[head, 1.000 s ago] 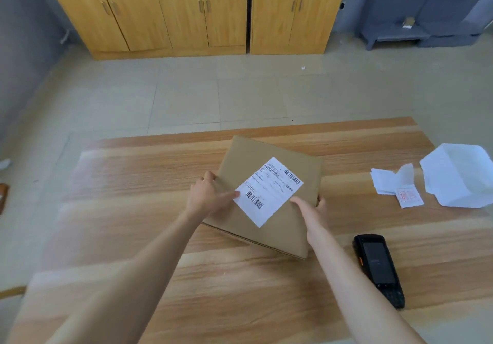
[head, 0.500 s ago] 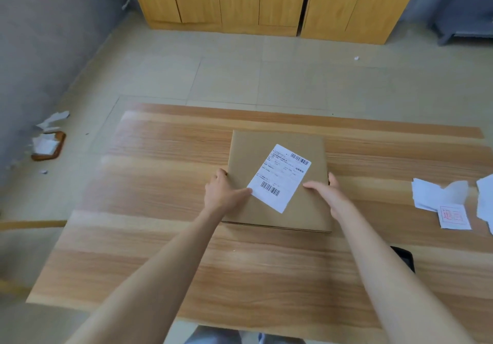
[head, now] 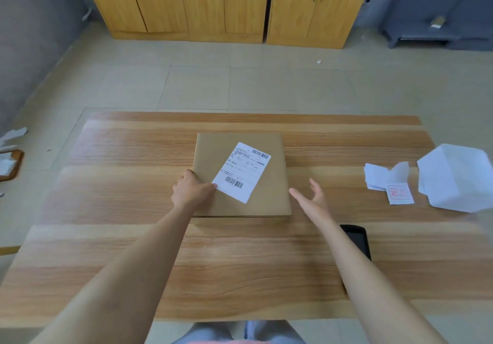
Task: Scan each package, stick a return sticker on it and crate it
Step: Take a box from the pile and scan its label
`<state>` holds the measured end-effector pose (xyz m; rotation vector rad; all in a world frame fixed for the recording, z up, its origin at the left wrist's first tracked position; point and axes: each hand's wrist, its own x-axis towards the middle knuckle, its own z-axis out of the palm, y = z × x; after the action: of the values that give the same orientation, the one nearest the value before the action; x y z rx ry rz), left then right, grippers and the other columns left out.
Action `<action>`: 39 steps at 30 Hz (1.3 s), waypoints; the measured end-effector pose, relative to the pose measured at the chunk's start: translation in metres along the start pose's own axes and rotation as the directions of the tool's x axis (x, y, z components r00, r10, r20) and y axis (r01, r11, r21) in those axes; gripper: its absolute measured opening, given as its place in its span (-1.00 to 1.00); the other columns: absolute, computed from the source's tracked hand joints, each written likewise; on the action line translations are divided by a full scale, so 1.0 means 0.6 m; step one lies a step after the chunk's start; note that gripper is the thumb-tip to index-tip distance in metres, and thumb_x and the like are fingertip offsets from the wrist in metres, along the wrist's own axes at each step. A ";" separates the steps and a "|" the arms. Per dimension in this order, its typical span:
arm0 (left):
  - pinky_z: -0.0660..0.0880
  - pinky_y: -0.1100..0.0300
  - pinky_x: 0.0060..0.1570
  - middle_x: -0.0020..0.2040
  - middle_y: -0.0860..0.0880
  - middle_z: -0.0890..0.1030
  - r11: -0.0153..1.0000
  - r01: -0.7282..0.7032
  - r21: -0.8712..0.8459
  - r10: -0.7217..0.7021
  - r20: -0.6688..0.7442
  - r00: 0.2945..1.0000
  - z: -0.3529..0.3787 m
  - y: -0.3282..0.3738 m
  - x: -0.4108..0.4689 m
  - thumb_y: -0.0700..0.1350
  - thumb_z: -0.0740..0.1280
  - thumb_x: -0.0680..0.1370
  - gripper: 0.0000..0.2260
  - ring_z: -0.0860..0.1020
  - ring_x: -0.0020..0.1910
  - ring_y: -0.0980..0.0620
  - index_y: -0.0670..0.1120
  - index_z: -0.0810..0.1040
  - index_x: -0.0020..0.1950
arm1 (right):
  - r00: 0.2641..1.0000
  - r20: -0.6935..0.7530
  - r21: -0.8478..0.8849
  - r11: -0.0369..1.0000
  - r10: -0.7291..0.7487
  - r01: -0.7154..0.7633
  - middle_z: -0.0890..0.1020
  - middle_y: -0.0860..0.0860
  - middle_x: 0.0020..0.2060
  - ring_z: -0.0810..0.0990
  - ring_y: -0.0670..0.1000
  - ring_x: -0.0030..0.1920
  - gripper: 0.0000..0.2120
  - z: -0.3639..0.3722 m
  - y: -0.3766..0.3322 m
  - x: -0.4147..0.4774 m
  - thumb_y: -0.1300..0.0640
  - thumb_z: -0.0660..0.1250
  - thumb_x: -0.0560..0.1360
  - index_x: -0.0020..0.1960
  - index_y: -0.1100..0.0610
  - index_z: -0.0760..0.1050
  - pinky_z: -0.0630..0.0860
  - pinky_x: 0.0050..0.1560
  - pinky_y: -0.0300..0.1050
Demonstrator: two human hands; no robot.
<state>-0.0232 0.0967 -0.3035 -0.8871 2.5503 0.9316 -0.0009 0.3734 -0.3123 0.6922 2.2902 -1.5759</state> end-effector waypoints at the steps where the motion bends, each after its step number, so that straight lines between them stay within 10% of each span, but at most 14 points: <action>1: 0.38 -0.05 0.23 0.29 -0.10 0.43 1.000 -0.005 -0.017 0.005 0.002 1.000 0.003 0.000 -0.003 0.07 0.41 0.40 -0.41 0.36 0.31 -0.16 -0.11 0.29 0.33 | 1.000 -0.014 -0.024 1.000 -0.007 0.007 0.21 -0.01 0.50 0.23 0.05 0.47 -0.26 -0.016 0.011 -0.011 -0.06 0.41 0.46 0.52 -0.01 0.13 0.24 0.41 0.03; 10: 0.39 -0.07 0.28 0.32 -0.13 0.41 0.982 0.023 -0.189 -0.006 0.091 0.996 0.014 -0.029 -0.021 0.06 0.47 0.37 -0.30 0.41 0.29 -0.15 -0.09 0.23 0.40 | 0.974 -0.224 -0.354 0.931 0.004 -0.085 0.31 0.08 0.41 0.29 0.14 0.40 -0.24 -0.122 0.135 -0.086 0.02 0.47 0.36 0.47 0.06 0.23 0.29 0.34 0.07; 26: 0.38 -0.09 0.27 0.30 -0.15 0.38 0.993 -0.039 -0.108 0.047 0.066 0.997 0.030 -0.059 -0.057 0.07 0.48 0.39 -0.32 0.38 0.28 -0.16 -0.14 0.24 0.36 | 0.951 -0.199 -0.385 0.873 0.237 -0.299 0.30 0.24 0.40 0.27 0.27 0.39 0.05 -0.148 0.227 -0.106 0.01 0.56 0.28 0.52 0.22 -0.02 0.34 0.33 0.17; 39: 0.33 -0.11 0.31 0.32 -0.16 0.33 0.993 -0.052 -0.109 0.059 0.059 0.997 0.036 -0.065 -0.060 0.08 0.48 0.38 -0.24 0.33 0.31 -0.18 -0.12 0.17 0.43 | 0.968 0.016 0.335 0.911 0.249 -0.240 0.61 0.10 -0.14 0.58 0.07 -0.14 -0.60 -0.105 0.131 -0.123 0.16 0.55 0.31 0.07 0.18 0.48 0.47 -0.28 -0.13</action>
<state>0.0305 0.1034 -0.3225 -0.8065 2.5040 1.1042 0.1058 0.4382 -0.3167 1.0431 1.8756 -1.8550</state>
